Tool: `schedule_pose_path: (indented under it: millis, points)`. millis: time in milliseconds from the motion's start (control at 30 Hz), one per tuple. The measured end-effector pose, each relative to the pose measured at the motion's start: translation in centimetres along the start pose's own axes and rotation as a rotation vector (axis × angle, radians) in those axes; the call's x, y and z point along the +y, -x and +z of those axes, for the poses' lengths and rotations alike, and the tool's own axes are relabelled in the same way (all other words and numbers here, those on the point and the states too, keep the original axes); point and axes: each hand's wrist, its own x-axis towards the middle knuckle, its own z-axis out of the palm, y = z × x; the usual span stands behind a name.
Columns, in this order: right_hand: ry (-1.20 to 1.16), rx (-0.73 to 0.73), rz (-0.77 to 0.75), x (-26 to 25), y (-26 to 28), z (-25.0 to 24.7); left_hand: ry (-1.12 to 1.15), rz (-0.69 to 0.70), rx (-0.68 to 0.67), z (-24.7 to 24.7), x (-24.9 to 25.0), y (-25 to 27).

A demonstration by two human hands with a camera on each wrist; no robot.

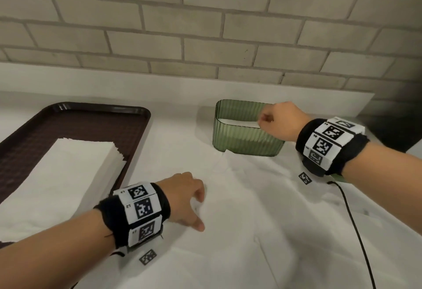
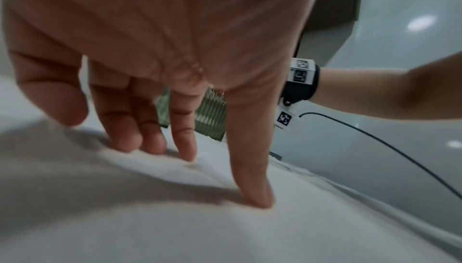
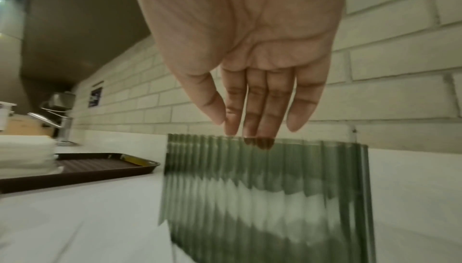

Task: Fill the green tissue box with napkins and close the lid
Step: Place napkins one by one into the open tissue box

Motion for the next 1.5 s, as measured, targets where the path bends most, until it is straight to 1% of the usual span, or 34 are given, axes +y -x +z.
schedule_pose_path:
  millis: [100,200,333,400,433,533,600,633,700,767,800,867,933,1000,1067,1100,1133,1200,1233,1300,1433,1500]
  points:
    - [-0.055,0.055,-0.039,-0.2,3.0,-0.4,0.015,0.033,-0.02,0.5,0.7,-0.2]
    - [-0.104,0.101,-0.078,-0.4,5.7,-0.9,-0.023,0.074,-0.01,0.6,1.4,-0.7]
    - [-0.19,0.089,-0.085,-0.2,8.3,-0.9,-0.01,0.119,0.065,-0.1,1.9,-0.8]
    - [-0.257,0.046,-0.092,-0.1,9.2,-0.5,0.034,0.139,0.132,-1.1,2.1,-0.5]
    - [-0.301,-0.001,-0.089,0.0,9.6,-0.3,0.056,0.151,0.169,-1.8,2.2,-0.3]
    - [-0.49,-0.221,-0.045,-0.2,10.1,0.6,0.125,0.19,0.278,-4.0,2.4,0.3]
    - [-0.653,-0.313,-0.047,-0.8,10.0,1.1,0.171,0.224,0.354,-5.5,2.6,0.7]
    - [-0.722,-0.316,-0.071,-1.3,9.9,1.2,0.191,0.244,0.381,-6.1,2.7,0.8]
    - [-0.791,-0.264,-0.122,-2.3,9.2,0.9,0.21,0.285,0.407,-7.2,2.9,1.0]
    - [-0.711,-0.208,-0.162,-3.6,8.4,-0.1,0.203,0.321,0.415,-7.8,3.3,1.0]
    - [-0.606,-0.185,-0.185,-4.2,8.0,-0.5,0.202,0.332,0.423,-8.0,3.4,0.9]
    - [-0.322,-0.153,-0.227,-5.2,7.2,-1.3,0.242,0.329,0.459,-8.2,3.6,0.7]
    - [-0.146,-0.136,-0.234,-5.8,6.2,-2.3,0.336,0.292,0.488,-8.3,3.1,0.4]
    - [-0.081,-0.104,-0.186,-5.3,5.0,-3.6,0.419,0.204,0.461,-8.3,2.0,0.0]
    - [-0.104,-0.055,-0.096,-4.0,3.6,-5.1,0.347,0.091,0.355,-7.8,0.4,-0.2]
    - [-0.177,-0.028,-0.029,-3.2,2.9,-5.8,0.262,0.045,0.272,-7.4,-0.3,-0.4]
    - [-0.307,0.0,0.053,-2.3,2.2,-6.3,0.172,0.016,0.18,-6.7,-0.9,-0.5]
    - [-0.656,0.079,0.246,-0.3,0.5,-7.0,0.032,0.01,0.027,-5.1,-1.3,-0.7]
    - [-0.786,0.11,0.325,0.6,-0.3,-7.0,-0.001,0.015,-0.019,-4.2,-1.3,-0.8]
    - [-0.891,0.1,0.422,2.2,-1.7,-6.5,0.006,0.026,-0.059,-2.8,-1.1,-1.0]
    - [-0.93,0.043,0.594,3.3,-3.1,-4.3,0.024,0.081,-0.054,-1.9,-0.9,-1.7]
    - [-0.864,0.002,0.589,3.2,-3.3,-3.5,-0.016,0.113,-0.042,-1.9,-0.8,-2.0]
